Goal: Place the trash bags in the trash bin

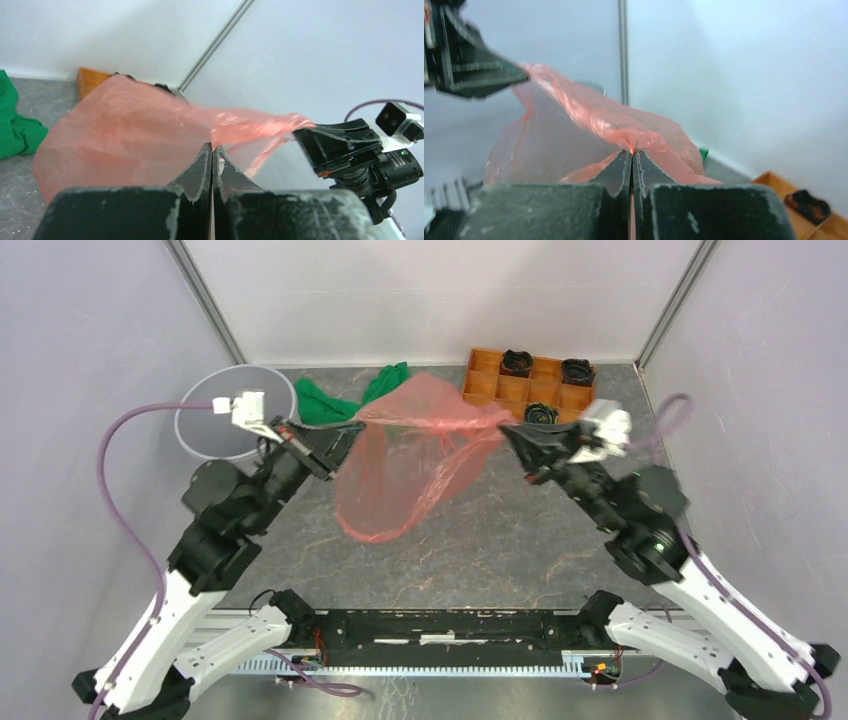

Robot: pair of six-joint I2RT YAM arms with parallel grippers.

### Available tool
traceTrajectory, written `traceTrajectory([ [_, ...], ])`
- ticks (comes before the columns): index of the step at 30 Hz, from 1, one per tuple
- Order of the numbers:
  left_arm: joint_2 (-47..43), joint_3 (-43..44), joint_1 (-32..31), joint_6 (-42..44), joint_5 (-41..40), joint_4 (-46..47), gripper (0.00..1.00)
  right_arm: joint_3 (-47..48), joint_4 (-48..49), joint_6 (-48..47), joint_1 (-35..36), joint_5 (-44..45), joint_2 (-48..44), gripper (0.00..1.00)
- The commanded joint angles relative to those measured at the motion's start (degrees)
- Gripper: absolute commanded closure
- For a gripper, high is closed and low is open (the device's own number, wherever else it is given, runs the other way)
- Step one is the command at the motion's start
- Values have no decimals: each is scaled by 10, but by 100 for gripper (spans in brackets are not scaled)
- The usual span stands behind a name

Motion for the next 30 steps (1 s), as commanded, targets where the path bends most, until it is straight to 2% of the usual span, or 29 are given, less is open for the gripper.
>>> traceTrajectory([
  [1,-23,-75,0,5,-42,-17,98,-62,7,-3,1,77,-19,99],
  [4,-30,-151,0,-18,-82,-82,98,-129,-28,17,1,76,18,99],
  [6,-46,-172,0,-27,-113,-142,98,-183,-35,24,1,53,33,100],
  [8,-75,-175,0,-22,-120,-158,98,-197,-32,21,1,40,32,100],
  [10,-92,-149,0,2,-113,-146,98,-179,-25,7,1,54,24,100],
  [13,-64,-74,0,25,-95,-152,98,-119,-20,-23,1,68,31,99],
  [16,-25,-13,0,38,-46,-145,98,-36,-72,-32,1,97,69,100],
  [21,7,10,0,40,23,-86,98,-12,-106,-31,0,180,95,97],
  [22,14,10,0,39,28,-76,98,-14,-109,-29,-1,189,95,94],
  [26,55,7,0,32,58,-43,98,-24,-137,-28,-1,217,92,61],
  [30,99,8,0,34,81,-27,98,-33,-176,-57,0,176,77,46],
])
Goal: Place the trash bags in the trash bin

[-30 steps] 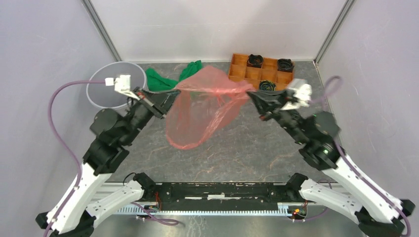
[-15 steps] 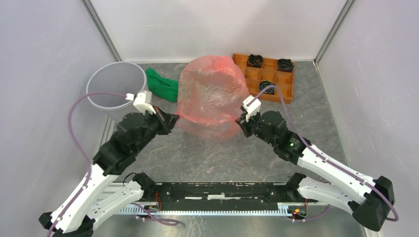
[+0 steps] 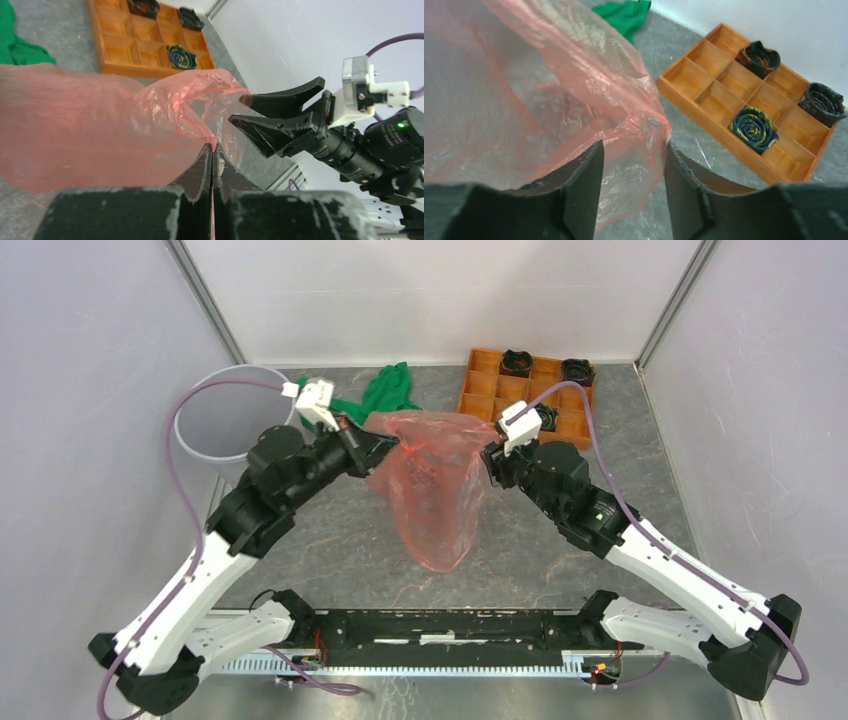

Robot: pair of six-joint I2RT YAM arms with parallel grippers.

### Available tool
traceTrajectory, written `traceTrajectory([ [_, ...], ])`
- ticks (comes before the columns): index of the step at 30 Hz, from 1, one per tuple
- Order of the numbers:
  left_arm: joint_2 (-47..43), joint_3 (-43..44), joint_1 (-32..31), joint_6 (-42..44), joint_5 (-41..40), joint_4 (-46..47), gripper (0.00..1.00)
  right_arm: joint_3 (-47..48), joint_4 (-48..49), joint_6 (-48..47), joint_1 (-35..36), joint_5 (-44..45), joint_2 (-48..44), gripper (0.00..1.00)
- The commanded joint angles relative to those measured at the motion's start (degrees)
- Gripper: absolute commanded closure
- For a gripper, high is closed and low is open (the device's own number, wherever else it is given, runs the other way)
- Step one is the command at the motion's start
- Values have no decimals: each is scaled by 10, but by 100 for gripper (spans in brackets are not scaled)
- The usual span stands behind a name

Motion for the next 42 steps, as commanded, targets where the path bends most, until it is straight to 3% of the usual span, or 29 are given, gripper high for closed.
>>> traceTrajectory([
  [1,45,3,0,26,46,43,98,-10,-47,-29,0,-19,-22,43],
  [6,73,4,0,28,60,60,98,-26,-81,-45,0,-46,-74,11],
  [9,82,4,0,32,72,63,98,-9,-96,-54,-1,-26,-91,2],
  [20,53,0,0,42,83,31,98,6,10,-103,-1,-90,-3,2],
  [24,46,-3,0,48,91,20,98,35,38,-145,0,-76,33,2],
  [36,24,-8,0,82,70,-21,98,26,198,-180,-13,-235,121,3],
  [38,17,-12,0,93,58,-27,98,11,232,-166,-20,-250,130,13],
  [39,13,-15,0,98,51,-28,98,3,257,-147,-23,-253,136,25],
  [40,11,-16,0,102,40,-31,98,-4,277,-125,-28,-261,139,53],
  [41,10,-15,0,104,27,-38,98,-9,293,-99,-30,-259,140,74],
  [42,11,-10,0,107,12,-49,95,-11,299,-77,-32,-252,138,86],
])
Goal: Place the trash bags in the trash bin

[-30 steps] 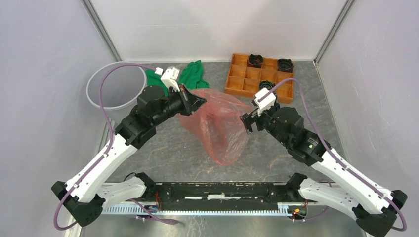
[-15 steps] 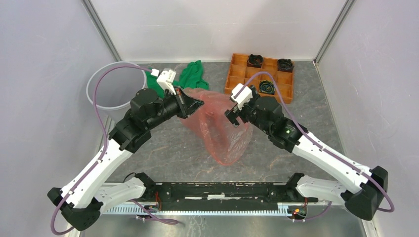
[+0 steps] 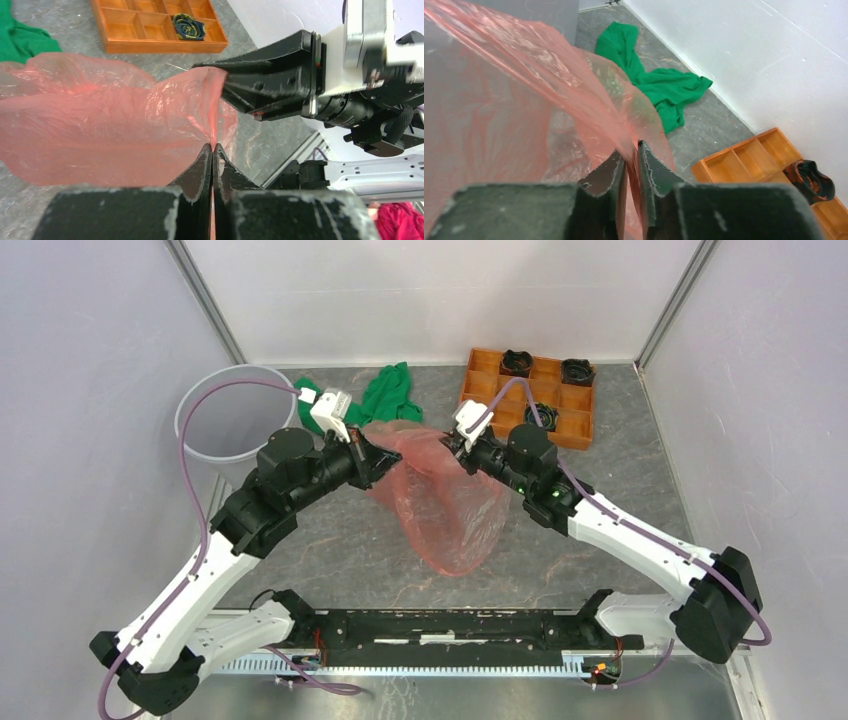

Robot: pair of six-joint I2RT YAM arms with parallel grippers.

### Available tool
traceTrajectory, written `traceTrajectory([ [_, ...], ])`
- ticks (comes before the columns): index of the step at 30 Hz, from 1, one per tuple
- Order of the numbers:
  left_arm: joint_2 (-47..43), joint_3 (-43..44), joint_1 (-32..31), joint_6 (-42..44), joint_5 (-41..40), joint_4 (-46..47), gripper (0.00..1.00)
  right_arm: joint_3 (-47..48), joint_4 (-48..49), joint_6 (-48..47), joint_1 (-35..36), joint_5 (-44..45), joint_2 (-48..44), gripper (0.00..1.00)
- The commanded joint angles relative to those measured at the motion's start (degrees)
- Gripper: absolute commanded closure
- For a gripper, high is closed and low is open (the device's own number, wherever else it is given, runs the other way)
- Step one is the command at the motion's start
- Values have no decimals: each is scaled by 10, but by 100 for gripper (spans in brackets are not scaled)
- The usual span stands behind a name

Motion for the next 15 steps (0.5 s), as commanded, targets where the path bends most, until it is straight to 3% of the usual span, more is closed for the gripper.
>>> traceTrajectory([
  [1,-10,12,0,46,-59,-32,88,-16,97,83,-11,-16,-4,89],
  [3,-7,30,0,49,-94,-62,72,-18,67,107,-11,19,-25,94],
  [4,-7,38,0,51,-109,-78,60,-20,37,119,-12,52,-43,99],
  [6,-10,50,0,54,-158,-98,35,-36,-9,150,-12,139,-87,100],
  [10,-24,49,0,77,-361,-108,4,-98,-45,176,-12,205,-214,99],
  [15,47,100,4,182,-526,-120,0,-120,-86,173,-12,201,-323,97],
])
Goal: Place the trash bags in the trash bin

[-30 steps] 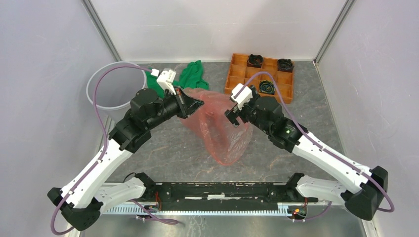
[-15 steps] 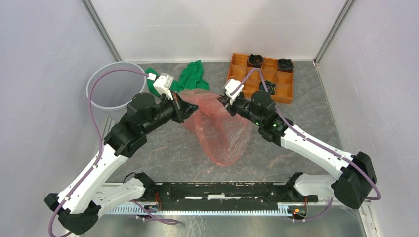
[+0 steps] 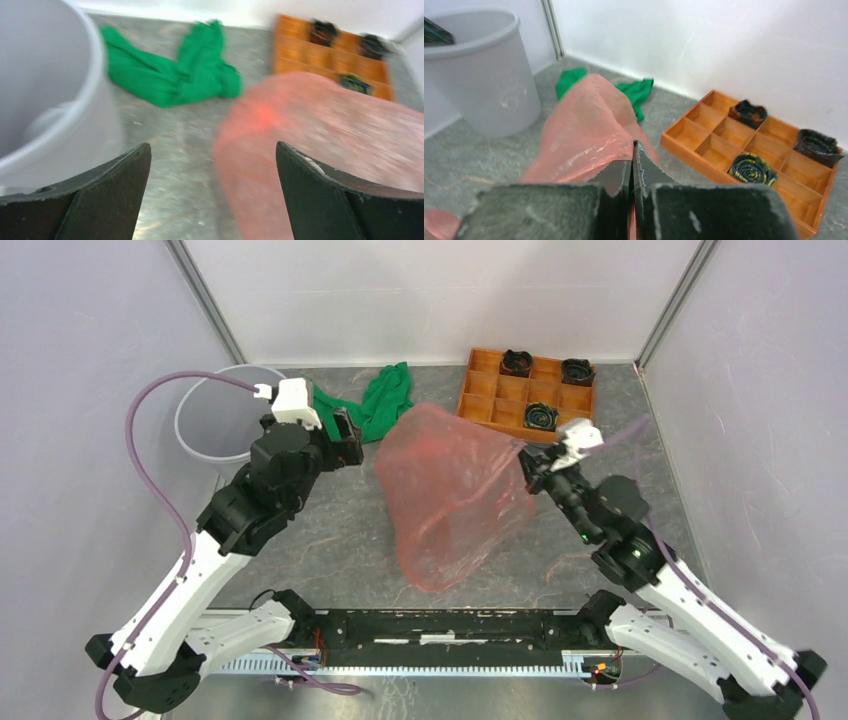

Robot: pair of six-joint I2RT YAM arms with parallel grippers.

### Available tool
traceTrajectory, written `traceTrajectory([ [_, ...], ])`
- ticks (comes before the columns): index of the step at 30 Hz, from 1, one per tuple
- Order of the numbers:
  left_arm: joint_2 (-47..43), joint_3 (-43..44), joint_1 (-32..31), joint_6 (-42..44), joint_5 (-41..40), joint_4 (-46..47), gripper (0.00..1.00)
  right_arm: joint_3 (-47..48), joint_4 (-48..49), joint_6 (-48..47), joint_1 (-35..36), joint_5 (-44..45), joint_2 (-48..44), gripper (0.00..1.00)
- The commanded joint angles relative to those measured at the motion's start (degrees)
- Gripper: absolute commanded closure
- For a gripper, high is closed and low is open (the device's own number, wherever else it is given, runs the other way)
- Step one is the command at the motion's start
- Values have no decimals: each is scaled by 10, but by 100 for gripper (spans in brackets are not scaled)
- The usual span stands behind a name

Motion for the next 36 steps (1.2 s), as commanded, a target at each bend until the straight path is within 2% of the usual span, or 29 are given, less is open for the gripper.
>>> traceTrajectory([
  [1,72,67,16,119,-227,-8,0,-8,-32,18,0,28,-68,95],
  [5,149,140,122,126,-172,-15,0,-23,-39,12,0,18,-106,91],
  [8,205,175,209,113,-86,-18,0,-24,-60,-1,-1,34,-118,91],
  [10,240,193,242,104,-51,-23,0,-25,-70,-6,0,38,-128,91],
  [15,294,202,253,113,-6,-7,3,-33,-58,-2,0,13,-149,89],
  [19,301,187,253,136,2,-3,19,-34,-56,-3,0,5,-154,88],
  [24,297,155,253,152,-3,-3,33,-36,-60,-4,0,3,-157,89],
  [30,305,119,253,166,-27,9,36,-28,-66,-3,0,3,-147,89],
  [31,307,114,253,168,-29,10,40,-26,-67,-2,0,3,-145,89],
  [34,311,114,253,169,6,-3,77,-19,-73,-2,-1,7,-140,89],
  [36,300,110,253,164,26,-6,81,-13,-78,-2,0,11,-137,89],
])
